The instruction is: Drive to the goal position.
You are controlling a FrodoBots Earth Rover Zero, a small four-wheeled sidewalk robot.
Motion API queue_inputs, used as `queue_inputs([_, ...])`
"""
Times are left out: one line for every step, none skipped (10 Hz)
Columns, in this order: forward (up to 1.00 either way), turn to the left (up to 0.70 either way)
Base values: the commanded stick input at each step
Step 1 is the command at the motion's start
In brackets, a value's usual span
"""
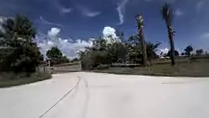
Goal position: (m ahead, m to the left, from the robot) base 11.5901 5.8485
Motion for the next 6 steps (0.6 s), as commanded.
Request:
queue_inputs([0.85, 0.00])
queue_inputs([0.85, 0.00])
queue_inputs([0.85, 0.00])
queue_inputs([0.85, 0.00])
queue_inputs([0.85, 0.00])
queue_inputs([0.85, 0.00])
